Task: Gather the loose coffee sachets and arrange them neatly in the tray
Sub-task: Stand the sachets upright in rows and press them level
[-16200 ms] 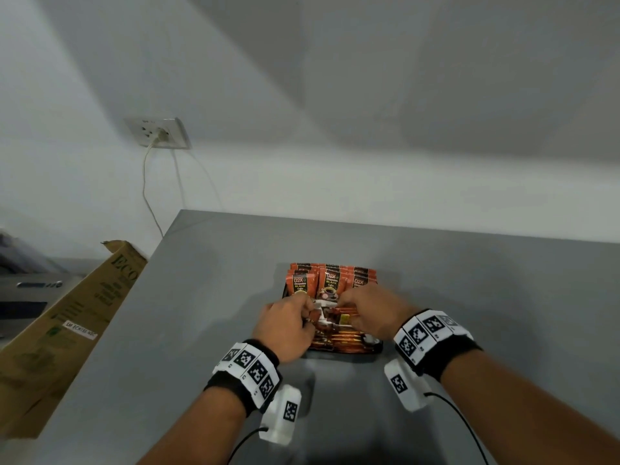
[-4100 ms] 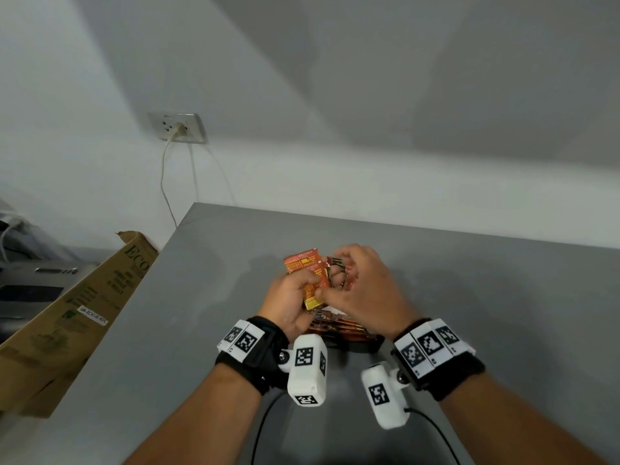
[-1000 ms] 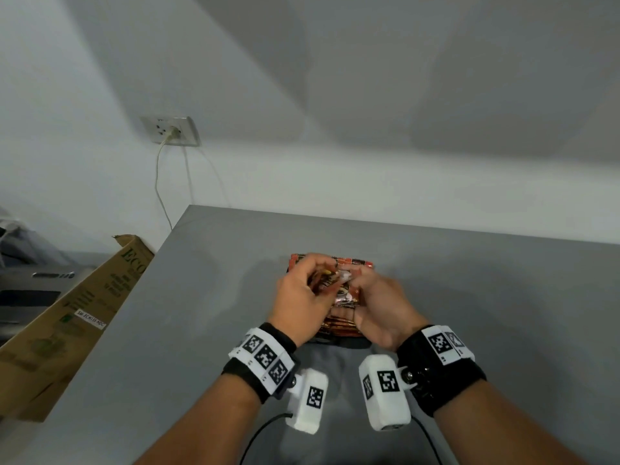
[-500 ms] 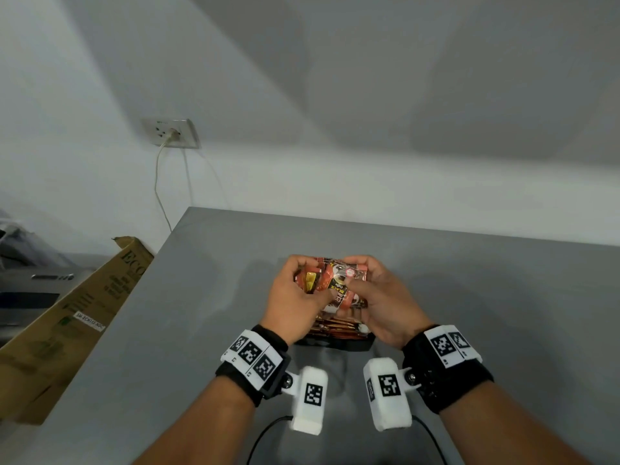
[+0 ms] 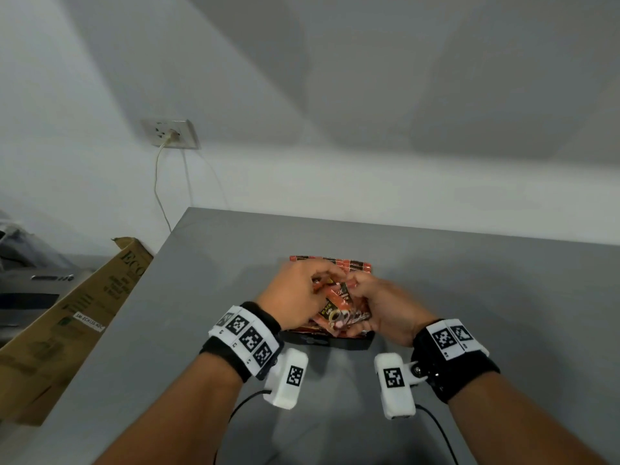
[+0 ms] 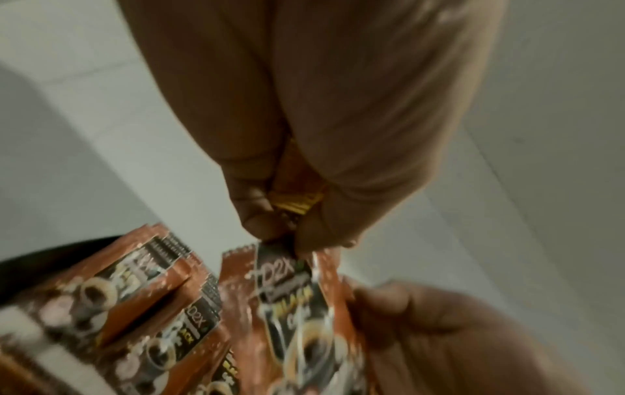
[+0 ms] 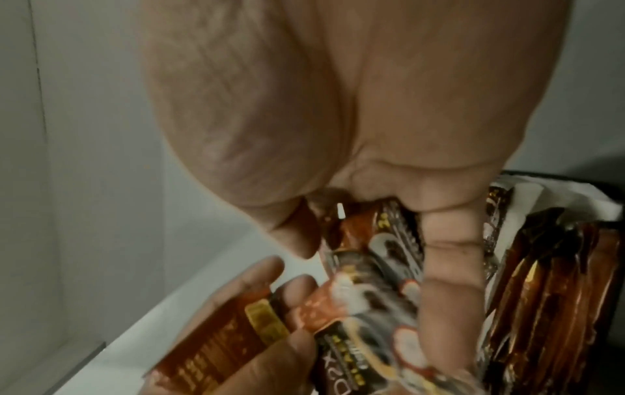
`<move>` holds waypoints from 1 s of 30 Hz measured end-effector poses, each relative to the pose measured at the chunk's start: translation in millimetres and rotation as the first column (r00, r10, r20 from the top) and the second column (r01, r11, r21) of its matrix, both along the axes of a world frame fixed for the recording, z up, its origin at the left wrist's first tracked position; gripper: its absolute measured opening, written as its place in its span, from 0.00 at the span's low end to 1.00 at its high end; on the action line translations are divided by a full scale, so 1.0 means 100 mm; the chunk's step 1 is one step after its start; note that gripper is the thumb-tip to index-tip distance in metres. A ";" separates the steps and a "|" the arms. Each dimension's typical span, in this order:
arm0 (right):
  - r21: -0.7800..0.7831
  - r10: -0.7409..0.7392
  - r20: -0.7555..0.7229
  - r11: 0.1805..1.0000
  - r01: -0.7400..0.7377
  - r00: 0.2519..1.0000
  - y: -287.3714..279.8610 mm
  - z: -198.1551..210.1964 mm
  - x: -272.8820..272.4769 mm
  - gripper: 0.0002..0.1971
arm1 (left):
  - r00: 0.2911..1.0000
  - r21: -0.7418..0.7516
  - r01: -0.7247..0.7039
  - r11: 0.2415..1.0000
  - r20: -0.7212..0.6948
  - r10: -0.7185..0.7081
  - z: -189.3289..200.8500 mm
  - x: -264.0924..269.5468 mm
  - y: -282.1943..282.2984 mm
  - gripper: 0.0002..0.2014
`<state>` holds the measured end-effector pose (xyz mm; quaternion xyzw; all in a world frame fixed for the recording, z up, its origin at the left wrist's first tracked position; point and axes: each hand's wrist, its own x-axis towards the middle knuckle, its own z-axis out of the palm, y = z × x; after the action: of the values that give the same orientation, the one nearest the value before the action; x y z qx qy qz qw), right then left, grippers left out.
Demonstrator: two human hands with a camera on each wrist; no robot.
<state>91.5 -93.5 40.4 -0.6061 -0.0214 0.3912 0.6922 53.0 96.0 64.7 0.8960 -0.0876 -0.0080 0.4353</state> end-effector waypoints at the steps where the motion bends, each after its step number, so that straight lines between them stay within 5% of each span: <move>1: 0.028 0.063 -0.012 0.998 -0.063 0.998 0.01 0.01 -0.02 0.16 | 0.999 0.030 0.031 0.999 0.021 -0.032 0.01 0.01 -0.04 0.18; 5: -0.100 0.193 0.115 0.978 -0.182 0.974 0.08 -0.04 -0.10 0.22 | 0.998 0.007 -0.046 0.999 0.044 0.046 -0.03 0.03 -0.12 0.17; 7: -0.118 0.122 0.138 0.987 -0.106 0.983 0.08 -0.07 -0.09 0.20 | 0.984 -0.186 -0.177 0.967 -0.024 0.175 -0.06 0.03 -0.12 0.11; 8: -0.113 0.063 0.130 0.992 -0.048 0.989 0.07 -0.08 -0.07 0.19 | 0.963 -0.356 -0.269 0.895 -0.129 0.238 -0.06 0.02 -0.11 0.08; 11: -0.078 -0.119 0.064 0.989 0.124 0.991 0.03 -0.08 -0.04 0.18 | 0.875 -0.721 -0.477 0.503 -0.443 0.195 -0.04 0.00 -0.10 0.05; 13: -0.066 -0.168 0.059 0.983 0.171 0.984 0.02 -0.08 -0.02 0.18 | 0.855 -0.742 -0.511 0.434 -0.491 0.167 -0.07 -0.01 -0.08 0.02; 16: -0.044 -0.234 0.079 0.970 0.238 0.969 0.05 -0.07 -0.02 0.19 | 0.869 -0.725 -0.493 0.481 -0.431 0.241 -0.15 -0.02 -0.07 0.05; 19: 0.016 -0.255 0.061 0.967 0.255 0.965 0.13 -0.04 -0.07 0.19 | 0.897 -0.630 -0.437 0.642 -0.255 0.360 -0.21 -0.05 -0.11 0.07; 26: 0.169 -0.347 -0.101 0.918 0.359 0.933 0.20 0.01 -0.07 0.19 | 0.932 -0.394 -0.320 0.861 0.031 0.361 -0.31 -0.15 -0.24 0.07; 30: 0.137 -0.335 -0.094 0.929 0.345 0.938 0.26 0.07 -0.11 0.13 | 0.932 -0.409 -0.285 0.867 0.094 0.351 -0.39 -0.18 -0.32 0.17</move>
<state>80.6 -67.7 47.1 -0.5327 0.0782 0.2833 0.7937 35.2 64.2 25.8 0.7913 0.0260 0.1555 0.5907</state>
